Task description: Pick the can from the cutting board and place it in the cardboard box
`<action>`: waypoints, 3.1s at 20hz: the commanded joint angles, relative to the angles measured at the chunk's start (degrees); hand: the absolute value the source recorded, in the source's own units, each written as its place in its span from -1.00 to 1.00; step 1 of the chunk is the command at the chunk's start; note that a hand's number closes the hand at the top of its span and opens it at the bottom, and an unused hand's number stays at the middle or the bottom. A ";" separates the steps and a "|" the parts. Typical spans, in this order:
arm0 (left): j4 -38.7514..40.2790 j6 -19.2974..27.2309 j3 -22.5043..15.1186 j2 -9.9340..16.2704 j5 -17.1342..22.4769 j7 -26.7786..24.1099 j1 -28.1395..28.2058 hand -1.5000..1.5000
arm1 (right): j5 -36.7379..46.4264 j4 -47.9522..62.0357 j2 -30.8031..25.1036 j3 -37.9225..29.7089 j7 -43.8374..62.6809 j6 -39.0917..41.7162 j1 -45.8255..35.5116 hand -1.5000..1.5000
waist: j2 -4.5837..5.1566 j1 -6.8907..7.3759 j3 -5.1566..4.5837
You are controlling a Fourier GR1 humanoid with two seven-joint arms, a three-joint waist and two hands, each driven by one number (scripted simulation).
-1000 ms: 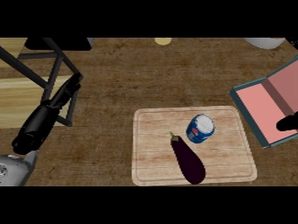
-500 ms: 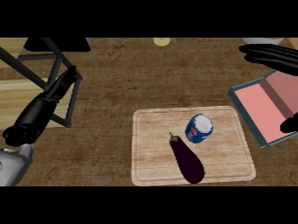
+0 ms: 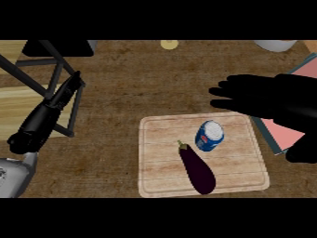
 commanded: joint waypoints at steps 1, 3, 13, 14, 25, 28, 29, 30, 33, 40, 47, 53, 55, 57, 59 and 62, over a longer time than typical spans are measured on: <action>-1.46 -0.07 1.06 -0.87 -0.52 2.16 -0.44 0.00 | 4.85 -6.08 0.75 2.24 6.11 2.32 3.45 -1.00 | 0.00 -0.22 0.07; -2.68 -0.99 2.02 -0.32 0.41 4.57 -1.26 0.00 | 5.15 -9.10 2.08 3.74 11.61 5.54 3.31 -1.00 | -0.06 -0.25 0.06; -4.74 -5.09 5.07 -1.01 -2.61 1.70 2.62 0.00 | 13.56 -9.96 12.75 6.21 18.62 10.17 8.35 -1.00 | 0.13 0.37 0.08; -3.90 -4.73 4.82 -2.62 -2.98 4.11 0.56 0.00 | 15.87 -11.94 12.26 6.00 18.85 9.50 9.91 -1.00 | 0.13 0.10 0.09; -0.58 -6.55 7.07 -7.04 -7.05 3.52 -0.87 0.00 | 29.11 -6.65 18.51 8.24 14.34 6.49 11.48 -1.00 | 0.20 0.06 0.09; -2.92 -8.17 8.28 -6.35 -6.62 3.40 0.45 0.00 | 33.88 -2.61 18.05 8.73 11.94 2.62 12.27 -1.00 | 0.20 0.15 0.09; -5.24 -7.63 8.31 -7.08 -6.88 6.04 -0.27 0.00 | 33.68 -1.12 19.94 7.15 12.31 3.96 10.36 -1.00 | 0.18 0.23 0.09; -4.66 -10.09 9.94 -6.27 -5.08 5.19 0.41 0.00 | 34.70 -2.40 18.86 7.55 10.86 3.39 12.95 -1.00 | 0.18 0.14 0.09; -0.36 -8.61 9.18 -8.91 -9.20 0.33 0.61 0.00 | 36.81 -0.32 23.06 7.07 11.53 5.77 9.94 -1.00 | 0.20 0.14 0.08; -3.18 -11.19 11.14 -9.58 -8.87 5.35 -0.49 0.00 | 39.80 6.34 23.44 4.85 3.10 1.89 11.43 -1.00 | 0.21 0.18 0.09; -2.01 -12.12 11.75 -10.70 -11.11 0.09 3.38 0.00 | 47.87 10.24 28.66 8.35 5.86 -0.70 12.48 -1.00 | 0.21 0.21 0.08; -1.38 -11.15 12.36 -13.23 -14.02 1.49 1.73 0.00 | 50.28 9.10 28.66 4.98 2.75 -0.36 15.32 -1.00 | 0.17 0.04 0.08; -4.83 -11.23 12.06 -12.99 -14.82 0.73 4.80 0.00 | 49.50 13.31 28.10 1.80 -0.17 -1.30 13.17 -1.00 | 0.17 0.24 0.09; -7.05 -12.44 12.12 -13.46 -13.32 4.09 4.07 0.00 | 51.77 20.01 29.59 3.40 -1.81 -6.43 12.97 -1.00 | 0.21 0.39 0.10; -2.04 -12.57 13.69 -13.42 -13.79 3.48 -0.90 0.00 | 52.48 17.43 28.66 4.02 -4.22 -4.21 12.56 1.00 | 0.21 0.07 0.09; -1.20 -14.39 14.88 -11.79 -12.28 1.59 0.11 0.00 | 53.27 22.34 29.14 6.47 -9.80 -16.95 14.58 1.00 | 0.35 0.27 0.11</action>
